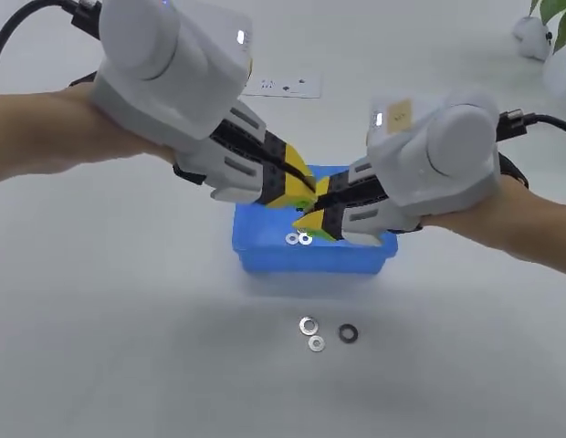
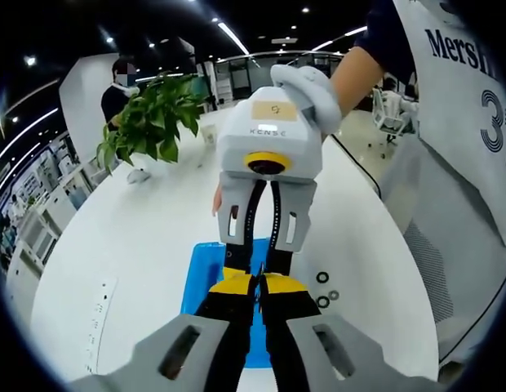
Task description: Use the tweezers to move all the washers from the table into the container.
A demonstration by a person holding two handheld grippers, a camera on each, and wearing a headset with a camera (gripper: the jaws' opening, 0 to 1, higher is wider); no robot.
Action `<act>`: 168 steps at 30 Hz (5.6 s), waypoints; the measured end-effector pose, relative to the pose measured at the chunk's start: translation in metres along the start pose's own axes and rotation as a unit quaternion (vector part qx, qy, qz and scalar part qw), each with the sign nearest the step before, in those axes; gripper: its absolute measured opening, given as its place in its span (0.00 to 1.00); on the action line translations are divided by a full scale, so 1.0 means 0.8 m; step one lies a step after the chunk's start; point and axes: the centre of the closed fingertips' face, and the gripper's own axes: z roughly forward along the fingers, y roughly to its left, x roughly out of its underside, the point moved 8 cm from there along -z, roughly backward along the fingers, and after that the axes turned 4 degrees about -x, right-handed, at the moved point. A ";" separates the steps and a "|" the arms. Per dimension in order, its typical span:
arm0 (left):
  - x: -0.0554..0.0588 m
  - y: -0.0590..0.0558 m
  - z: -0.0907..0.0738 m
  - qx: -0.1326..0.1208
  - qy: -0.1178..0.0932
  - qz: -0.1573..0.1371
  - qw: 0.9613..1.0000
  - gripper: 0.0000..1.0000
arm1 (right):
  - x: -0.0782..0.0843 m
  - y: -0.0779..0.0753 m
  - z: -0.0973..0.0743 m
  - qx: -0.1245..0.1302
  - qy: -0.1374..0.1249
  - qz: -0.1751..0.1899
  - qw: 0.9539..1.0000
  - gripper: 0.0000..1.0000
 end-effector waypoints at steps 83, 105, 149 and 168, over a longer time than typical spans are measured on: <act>0.019 -0.105 0.005 0.038 0.004 -0.048 0.998 0.07 | 0.025 0.115 0.009 -0.010 0.001 0.063 0.998 0.11; 0.016 -0.102 0.011 0.045 0.025 -0.028 0.998 0.06 | 0.024 0.114 0.002 -0.015 -0.003 0.055 0.998 0.12; -0.025 -0.081 -0.029 0.014 -0.013 -0.017 1.000 0.06 | -0.014 0.092 -0.028 0.010 -0.040 0.031 0.999 0.10; -0.047 -0.047 -0.051 -0.004 -0.020 0.014 1.000 0.06 | -0.046 0.052 -0.041 0.028 -0.054 -0.002 0.998 0.10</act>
